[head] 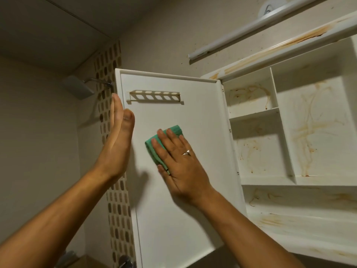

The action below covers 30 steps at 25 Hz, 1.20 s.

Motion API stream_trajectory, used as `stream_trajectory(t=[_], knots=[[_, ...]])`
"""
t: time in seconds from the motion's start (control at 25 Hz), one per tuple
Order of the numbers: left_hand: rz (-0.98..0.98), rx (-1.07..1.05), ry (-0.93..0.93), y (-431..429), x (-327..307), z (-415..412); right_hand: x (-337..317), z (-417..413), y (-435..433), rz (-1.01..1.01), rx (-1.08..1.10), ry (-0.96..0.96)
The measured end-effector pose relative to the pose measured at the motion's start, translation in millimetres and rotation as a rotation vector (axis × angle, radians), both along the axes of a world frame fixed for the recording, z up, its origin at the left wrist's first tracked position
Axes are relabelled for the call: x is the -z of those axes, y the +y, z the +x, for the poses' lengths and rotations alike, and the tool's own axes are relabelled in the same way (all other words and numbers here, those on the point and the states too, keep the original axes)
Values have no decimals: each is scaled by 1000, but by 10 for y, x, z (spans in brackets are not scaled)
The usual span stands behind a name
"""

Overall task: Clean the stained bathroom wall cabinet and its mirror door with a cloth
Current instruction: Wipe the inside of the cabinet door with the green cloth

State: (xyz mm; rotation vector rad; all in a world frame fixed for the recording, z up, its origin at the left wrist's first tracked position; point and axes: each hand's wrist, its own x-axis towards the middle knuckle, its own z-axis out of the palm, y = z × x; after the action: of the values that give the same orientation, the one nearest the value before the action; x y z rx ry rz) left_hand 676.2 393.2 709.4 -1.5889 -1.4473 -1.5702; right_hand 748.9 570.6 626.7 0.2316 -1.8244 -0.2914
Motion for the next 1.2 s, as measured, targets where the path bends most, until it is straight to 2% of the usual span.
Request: stream_trajectory(t=[0.2,0.44,0.52,0.68,0.8,0.92,1.08,1.12,1.2], knots=[[-15,-157,20,26,66,191,-270,257,912,-423,-65,113],[-34,-3,0,-13,-6,116,417,174,871,-519,-83,112],[-72,11,-5,-55,-17,140,429,139,585,-564,-75,124],[-154,56,-19,-193,-46,132,266,-82,-629,-420,-68,36],[-169,93,-14,-280,-31,187,312,-207,-1036,-359,-48,45],[-140,145,-10,-299,121,210,477,-162,-942,-331,-53,3],[-142,131,20,-216,450,180,571,-29,-472,-77,-50,-71],[-142,121,21,-191,496,182,545,9,-243,-62,-55,-60],[-128,80,9,-157,534,189,464,115,289,-185,-91,-2]])
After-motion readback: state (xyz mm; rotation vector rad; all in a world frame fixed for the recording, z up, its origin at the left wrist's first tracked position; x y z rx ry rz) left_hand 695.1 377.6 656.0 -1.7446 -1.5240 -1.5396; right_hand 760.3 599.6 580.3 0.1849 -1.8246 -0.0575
